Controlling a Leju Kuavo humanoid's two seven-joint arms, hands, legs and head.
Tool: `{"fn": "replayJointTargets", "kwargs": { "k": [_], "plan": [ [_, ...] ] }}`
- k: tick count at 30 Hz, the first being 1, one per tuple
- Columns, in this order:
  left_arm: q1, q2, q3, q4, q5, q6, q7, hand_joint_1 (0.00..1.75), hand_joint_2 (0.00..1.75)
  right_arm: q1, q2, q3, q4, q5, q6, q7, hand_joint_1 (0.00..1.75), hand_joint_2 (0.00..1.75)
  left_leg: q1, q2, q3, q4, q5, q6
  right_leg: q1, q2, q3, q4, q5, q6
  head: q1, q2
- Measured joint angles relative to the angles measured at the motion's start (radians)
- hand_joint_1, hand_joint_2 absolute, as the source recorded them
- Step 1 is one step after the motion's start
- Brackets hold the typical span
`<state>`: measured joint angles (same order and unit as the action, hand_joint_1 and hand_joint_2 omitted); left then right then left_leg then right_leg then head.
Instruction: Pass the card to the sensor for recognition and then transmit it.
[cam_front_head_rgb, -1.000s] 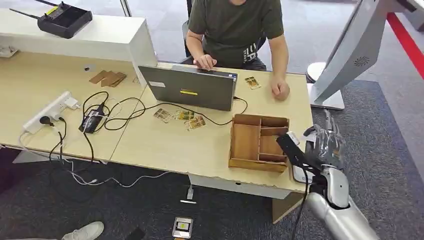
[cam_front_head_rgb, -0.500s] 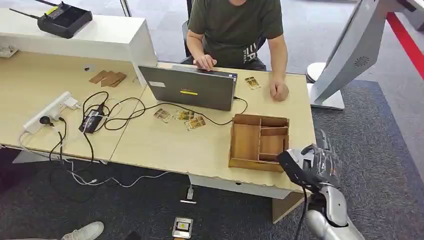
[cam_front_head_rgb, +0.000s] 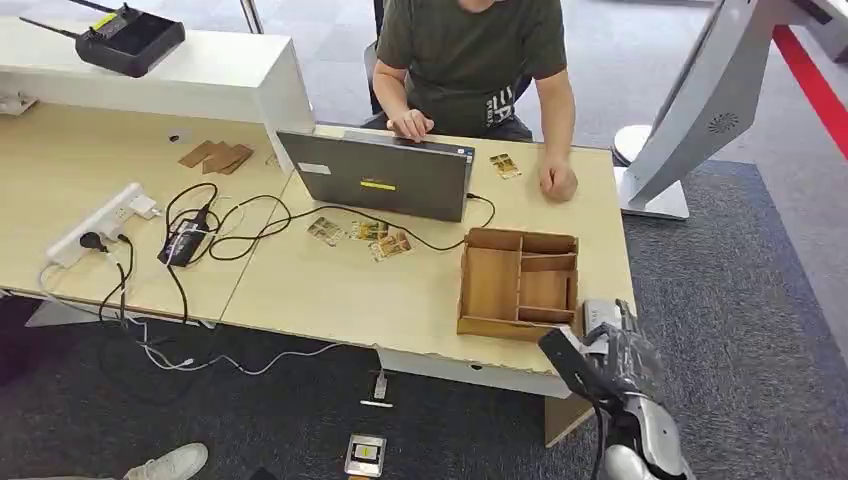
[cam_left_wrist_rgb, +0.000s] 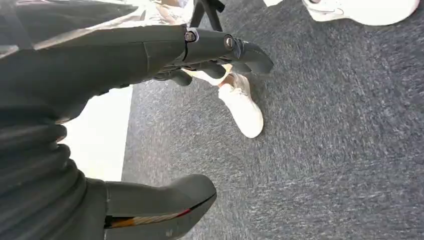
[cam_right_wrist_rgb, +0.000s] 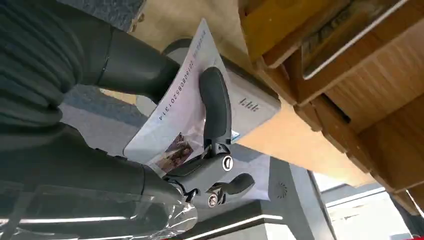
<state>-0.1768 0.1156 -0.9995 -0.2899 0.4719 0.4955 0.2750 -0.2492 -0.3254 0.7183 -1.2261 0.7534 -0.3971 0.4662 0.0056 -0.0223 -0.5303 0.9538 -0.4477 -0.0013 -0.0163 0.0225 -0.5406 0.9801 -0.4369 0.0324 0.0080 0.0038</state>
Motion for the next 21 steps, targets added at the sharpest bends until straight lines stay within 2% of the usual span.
{"fn": "replayJointTargets", "kwargs": {
  "k": [10,21],
  "plan": [
    [0.008,0.0,0.003,0.0,0.003,0.009,0.0,0.0,1.75,0.01,-0.001,-0.002,-0.07,0.039,0.054,0.06,1.75,1.75,0.0,0.0,0.0,0.0,0.0,0.0,0.0,0.0,0.0,0.0,0.0,0.0,0.0,0.0],
    [0.013,0.0,0.003,0.0,-0.008,0.014,-0.01,0.0,1.75,-0.009,-0.021,-0.058,-0.265,0.19,0.076,0.085,1.75,1.75,0.0,0.0,0.0,0.0,0.0,0.0,0.0,0.0,0.0,0.0,0.0,0.0,0.0,0.0]
  ]
}}
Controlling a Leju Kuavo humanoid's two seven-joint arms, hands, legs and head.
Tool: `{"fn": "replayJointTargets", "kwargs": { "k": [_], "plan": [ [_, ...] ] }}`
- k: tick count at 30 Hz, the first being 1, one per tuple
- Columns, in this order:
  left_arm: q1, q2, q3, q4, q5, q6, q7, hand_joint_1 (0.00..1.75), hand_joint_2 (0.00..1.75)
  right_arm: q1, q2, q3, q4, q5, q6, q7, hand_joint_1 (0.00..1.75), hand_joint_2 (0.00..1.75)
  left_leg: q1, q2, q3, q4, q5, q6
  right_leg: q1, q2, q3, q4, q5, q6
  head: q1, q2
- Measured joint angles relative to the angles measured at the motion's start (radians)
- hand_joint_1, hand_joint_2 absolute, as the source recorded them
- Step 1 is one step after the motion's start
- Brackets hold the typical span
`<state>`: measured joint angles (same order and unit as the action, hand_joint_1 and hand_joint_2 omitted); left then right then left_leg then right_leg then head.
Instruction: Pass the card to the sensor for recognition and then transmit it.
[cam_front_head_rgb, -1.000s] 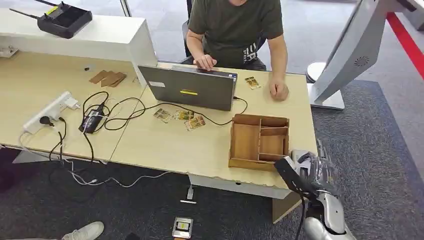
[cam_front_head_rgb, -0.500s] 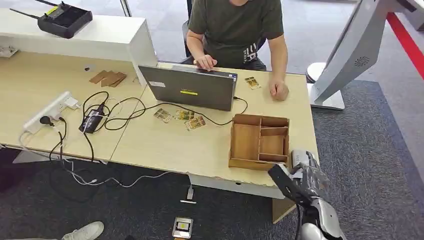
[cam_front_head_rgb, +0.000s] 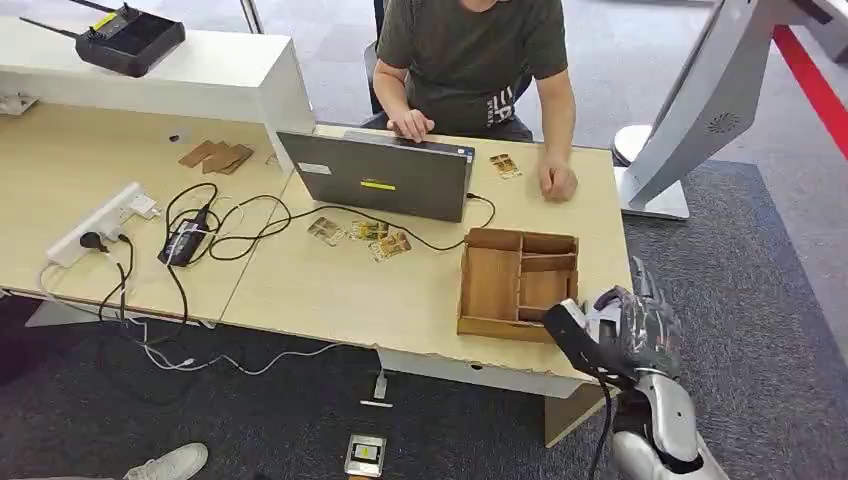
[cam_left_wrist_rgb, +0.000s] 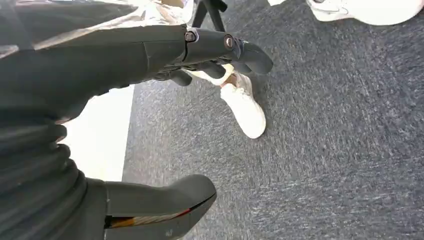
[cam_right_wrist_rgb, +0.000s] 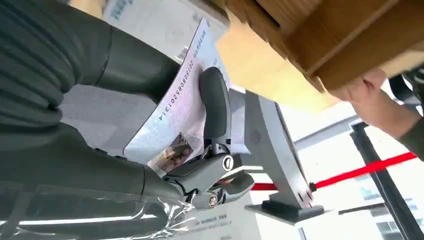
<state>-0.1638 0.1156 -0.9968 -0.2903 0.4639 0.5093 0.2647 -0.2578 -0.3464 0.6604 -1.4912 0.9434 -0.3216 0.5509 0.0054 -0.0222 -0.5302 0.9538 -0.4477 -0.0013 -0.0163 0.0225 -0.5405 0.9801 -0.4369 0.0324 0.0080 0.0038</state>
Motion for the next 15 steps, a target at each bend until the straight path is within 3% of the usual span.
{"fn": "replayJointTargets", "kwargs": {
  "k": [8,15],
  "plan": [
    [-0.014,-0.002,0.0,0.0,-0.034,-0.011,0.013,0.0,1.75,-0.066,0.018,-0.007,-0.05,0.0,0.083,-0.056,1.75,1.75,0.0,0.0,0.0,0.0,0.0,0.0,0.0,0.0,0.0,0.0,0.0,0.0,0.0,0.0],
    [-0.047,-0.011,-0.003,0.0,-0.081,-0.041,0.034,0.0,1.75,-0.211,0.102,0.022,0.047,-0.002,0.161,-0.102,1.75,1.75,0.0,0.0,0.0,0.0,0.001,0.0,0.0,0.0,0.0,0.001,0.0,0.0,0.0,0.0]
  ]
}}
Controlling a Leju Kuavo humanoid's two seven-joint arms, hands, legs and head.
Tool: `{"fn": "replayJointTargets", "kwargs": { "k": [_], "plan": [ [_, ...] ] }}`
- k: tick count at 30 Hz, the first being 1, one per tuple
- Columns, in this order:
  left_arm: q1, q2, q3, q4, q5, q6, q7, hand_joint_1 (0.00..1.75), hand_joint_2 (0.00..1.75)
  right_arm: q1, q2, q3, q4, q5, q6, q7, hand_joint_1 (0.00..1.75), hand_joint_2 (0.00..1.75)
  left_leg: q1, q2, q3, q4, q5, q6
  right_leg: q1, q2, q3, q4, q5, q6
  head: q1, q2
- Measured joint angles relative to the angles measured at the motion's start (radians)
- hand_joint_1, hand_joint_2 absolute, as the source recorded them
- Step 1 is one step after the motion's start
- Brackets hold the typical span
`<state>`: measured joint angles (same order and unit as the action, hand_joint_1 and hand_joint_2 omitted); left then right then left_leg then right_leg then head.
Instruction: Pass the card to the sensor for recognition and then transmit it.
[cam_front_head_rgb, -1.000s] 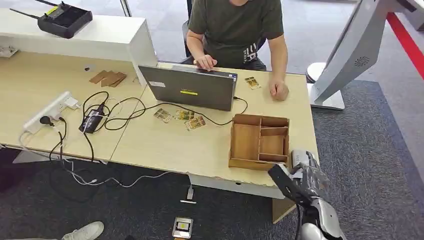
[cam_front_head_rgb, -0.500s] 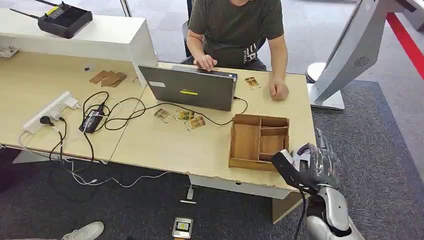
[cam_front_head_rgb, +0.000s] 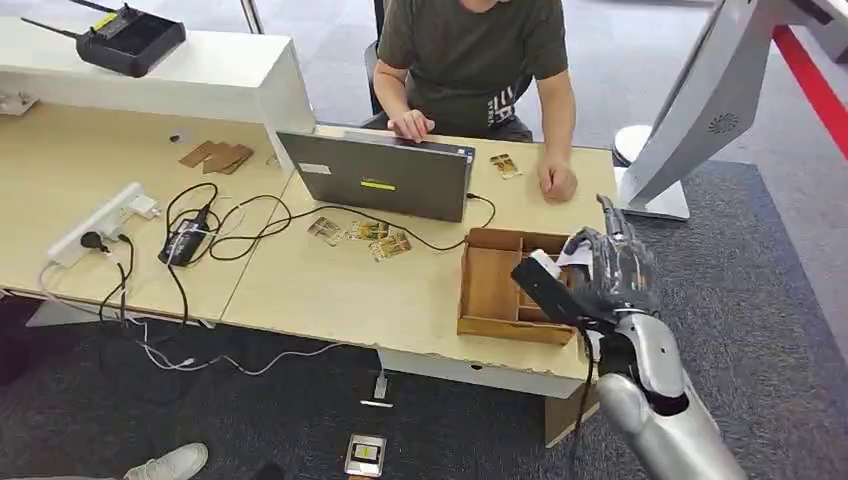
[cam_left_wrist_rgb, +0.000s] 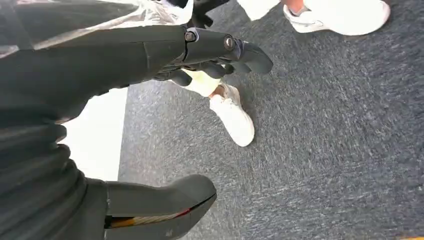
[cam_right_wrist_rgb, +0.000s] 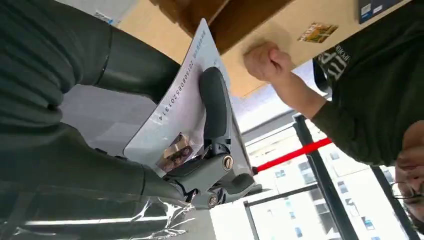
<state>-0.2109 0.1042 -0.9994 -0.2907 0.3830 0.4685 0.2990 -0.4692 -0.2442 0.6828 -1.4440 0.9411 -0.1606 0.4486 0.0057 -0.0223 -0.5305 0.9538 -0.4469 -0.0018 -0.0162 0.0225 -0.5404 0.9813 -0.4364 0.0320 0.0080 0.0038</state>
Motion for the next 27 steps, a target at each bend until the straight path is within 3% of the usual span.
{"fn": "replayJointTargets", "kwargs": {
  "k": [10,27],
  "plan": [
    [-0.031,-0.019,-0.017,-0.002,-0.056,-0.023,0.048,0.0,1.75,-0.146,0.103,0.044,0.236,-0.04,-0.002,0.001,1.75,1.75,0.0,0.0,-0.001,0.0,0.0,0.0,0.0,0.0,-0.001,0.0,0.0,0.0,0.0,0.0],
    [-0.047,-0.032,-0.026,-0.001,-0.087,-0.03,0.052,0.0,1.75,-0.209,0.142,0.071,0.39,-0.059,-0.064,0.012,1.73,1.75,0.0,0.0,-0.001,0.0,0.0,0.0,0.0,0.0,-0.001,0.0,0.0,0.0,0.0,0.0]
  ]
}}
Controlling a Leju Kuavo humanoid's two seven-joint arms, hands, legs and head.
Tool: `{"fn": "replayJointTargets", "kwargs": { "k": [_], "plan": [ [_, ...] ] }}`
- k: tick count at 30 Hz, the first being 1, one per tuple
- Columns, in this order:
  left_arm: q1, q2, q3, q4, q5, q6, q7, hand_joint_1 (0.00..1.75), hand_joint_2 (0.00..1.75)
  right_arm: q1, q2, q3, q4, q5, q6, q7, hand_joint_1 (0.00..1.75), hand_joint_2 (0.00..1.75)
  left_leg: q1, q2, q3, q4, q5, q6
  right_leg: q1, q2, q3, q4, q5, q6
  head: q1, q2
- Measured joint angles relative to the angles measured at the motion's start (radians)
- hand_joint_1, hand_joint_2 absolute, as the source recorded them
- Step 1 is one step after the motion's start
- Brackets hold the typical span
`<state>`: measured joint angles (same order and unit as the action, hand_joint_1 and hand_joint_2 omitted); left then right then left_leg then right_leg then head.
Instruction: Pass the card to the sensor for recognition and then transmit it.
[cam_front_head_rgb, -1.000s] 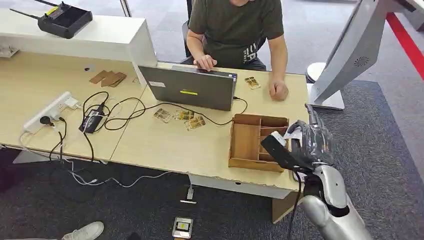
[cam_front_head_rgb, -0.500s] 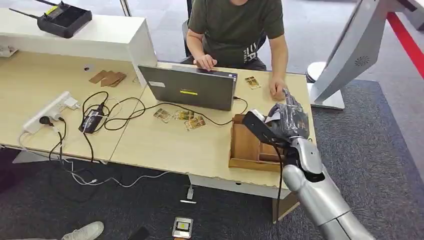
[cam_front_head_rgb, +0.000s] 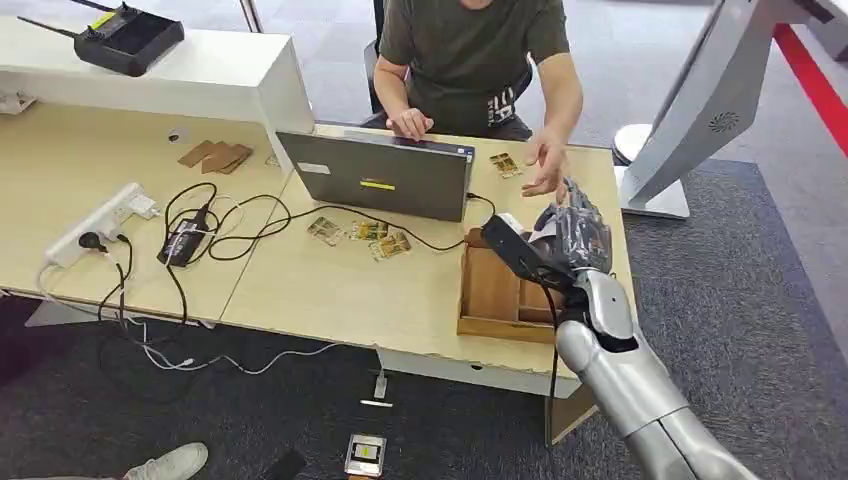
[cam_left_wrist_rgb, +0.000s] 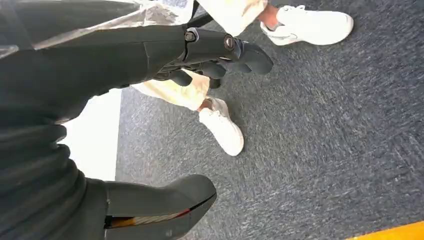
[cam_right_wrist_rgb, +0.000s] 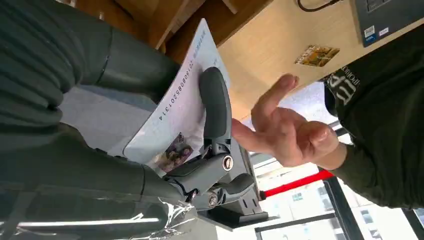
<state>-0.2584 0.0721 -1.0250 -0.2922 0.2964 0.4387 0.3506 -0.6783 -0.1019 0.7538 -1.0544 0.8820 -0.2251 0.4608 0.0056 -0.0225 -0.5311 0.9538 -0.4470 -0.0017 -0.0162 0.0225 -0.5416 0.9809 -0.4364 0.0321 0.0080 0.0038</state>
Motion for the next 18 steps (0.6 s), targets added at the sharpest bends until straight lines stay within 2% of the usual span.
{"fn": "replayJointTargets", "kwargs": {
  "k": [1,5,7,8,9,10,18],
  "plan": [
    [0.0,0.0,0.0,0.0,0.0,0.0,0.0,0.0,1.75,-0.002,0.0,0.0,0.004,0.0,-0.001,0.0,1.66,1.75,0.0,0.0,0.0,0.0,0.0,0.0,0.0,0.0,0.0,0.0,0.0,0.0,0.0,0.0],
    [0.0,-0.001,0.0,0.0,-0.002,0.0,0.001,0.0,1.75,-0.005,0.0,0.002,0.014,-0.002,-0.005,0.0,1.64,1.75,0.0,0.0,0.0,0.0,0.0,0.0,0.0,0.0,0.0,0.0,0.0,0.0,0.0,0.0],
    [-0.001,-0.002,0.0,0.0,-0.003,-0.002,0.002,0.0,1.75,-0.005,0.0,0.002,0.018,-0.012,-0.009,-0.007,1.71,1.75,0.0,0.0,0.0,0.0,0.0,0.0,0.0,0.0,0.0,0.0,0.0,0.0,0.0,0.0],
    [-0.001,-0.002,0.0,0.0,-0.004,-0.003,0.002,0.0,1.75,-0.005,0.0,0.002,0.021,-0.015,-0.011,-0.011,1.66,1.75,0.0,0.0,0.0,0.0,0.0,0.0,0.0,0.0,0.0,0.0,0.0,0.0,0.0,0.0],
    [-0.001,-0.002,0.0,0.0,-0.005,-0.003,0.002,0.0,1.75,-0.005,0.0,0.002,0.024,-0.018,-0.013,-0.013,1.05,1.75,0.0,0.0,0.0,0.0,0.0,0.0,0.0,0.0,0.0,0.0,0.0,0.0,0.0,0.0],
    [-0.001,-0.002,0.0,0.0,-0.006,-0.003,0.002,0.0,1.75,-0.005,0.0,0.002,0.027,-0.019,-0.016,-0.016,0.0,1.75,0.0,0.0,0.0,0.0,0.0,0.0,0.0,0.0,0.0,0.0,0.0,0.0,0.0,0.0],
    [-0.001,-0.003,0.0,0.0,-0.008,0.002,-0.004,0.0,1.75,0.001,-0.005,0.001,0.041,-0.015,-0.053,-0.019,0.0,1.75,0.0,0.0,0.0,0.0,0.0,0.0,0.0,0.0,0.0,0.0,0.0,0.0,0.0,0.0]
  ]
}}
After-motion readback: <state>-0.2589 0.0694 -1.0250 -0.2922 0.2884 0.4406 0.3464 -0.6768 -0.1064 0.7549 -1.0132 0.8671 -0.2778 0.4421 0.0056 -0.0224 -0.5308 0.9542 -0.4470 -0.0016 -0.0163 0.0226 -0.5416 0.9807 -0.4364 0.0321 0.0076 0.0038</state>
